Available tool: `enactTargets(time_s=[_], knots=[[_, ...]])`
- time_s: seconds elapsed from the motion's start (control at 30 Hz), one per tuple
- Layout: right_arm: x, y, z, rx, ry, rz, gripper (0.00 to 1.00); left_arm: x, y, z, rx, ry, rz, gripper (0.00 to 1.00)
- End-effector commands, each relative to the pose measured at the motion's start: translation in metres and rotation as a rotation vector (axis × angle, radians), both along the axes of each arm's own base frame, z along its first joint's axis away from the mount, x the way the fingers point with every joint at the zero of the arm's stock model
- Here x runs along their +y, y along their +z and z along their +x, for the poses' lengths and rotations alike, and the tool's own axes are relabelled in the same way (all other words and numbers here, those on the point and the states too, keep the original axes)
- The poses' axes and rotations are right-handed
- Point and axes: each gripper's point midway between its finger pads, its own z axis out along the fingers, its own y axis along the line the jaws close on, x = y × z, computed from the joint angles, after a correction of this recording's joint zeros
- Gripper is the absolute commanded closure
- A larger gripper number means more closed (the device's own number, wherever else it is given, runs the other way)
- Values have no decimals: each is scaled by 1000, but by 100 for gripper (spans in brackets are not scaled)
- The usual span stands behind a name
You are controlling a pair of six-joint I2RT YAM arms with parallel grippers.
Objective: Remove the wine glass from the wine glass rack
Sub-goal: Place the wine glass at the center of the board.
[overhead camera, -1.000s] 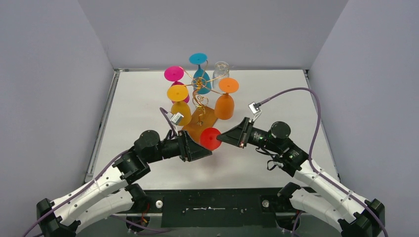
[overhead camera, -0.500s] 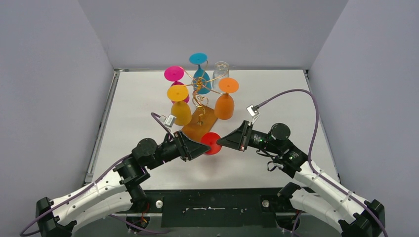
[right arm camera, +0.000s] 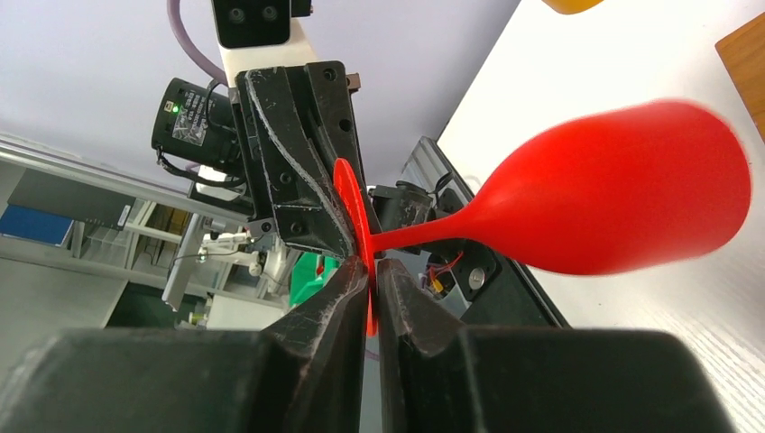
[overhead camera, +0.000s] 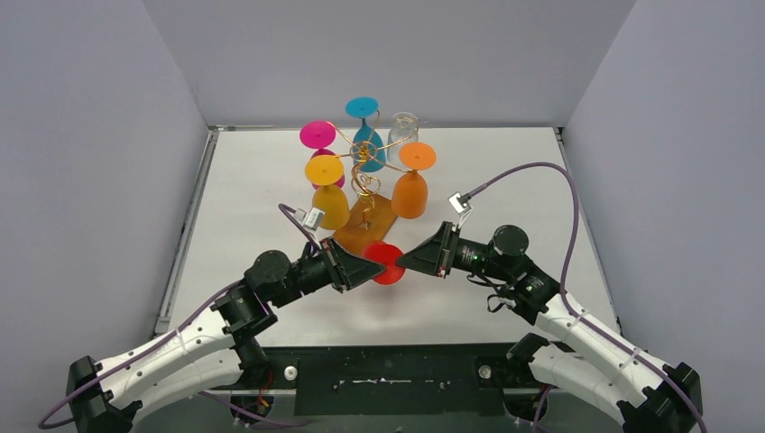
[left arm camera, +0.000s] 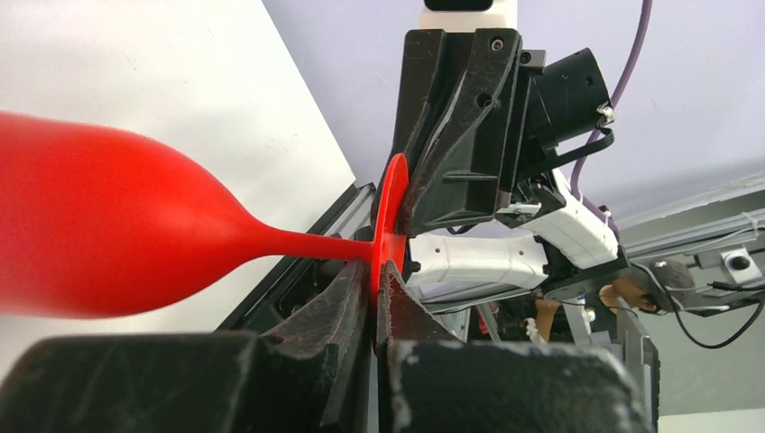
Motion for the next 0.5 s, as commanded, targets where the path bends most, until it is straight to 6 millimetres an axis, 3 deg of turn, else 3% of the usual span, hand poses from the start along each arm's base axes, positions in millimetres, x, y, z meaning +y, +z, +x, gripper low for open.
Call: enactTargets(time_s=[0.0,0.07,0.17,0.23,0.33,0.4,0.47], knots=[[5,20,-5,-79,41,52,85,-4,22,-5,-78,-39,-22,100],[5,20,-6,-88,46,45,76,-5,23,-6,-91,-54,-15,100],[6,21,-6,-104,56,37,75,-9,26,-11,-109,-89,-14,100],[5,25,-5,-124,51,35,88,-11,26,-12,-114,-104,-6,100],[4,29,-3,-151,30,27,100,-10,30,-12,-129,-97,-8,100],[2,33,-4,-174,26,39,100,-7,33,-11,-133,-86,-17,100],[1,37,-6,-189,23,67,100,-6,32,-12,-134,-86,-19,86]])
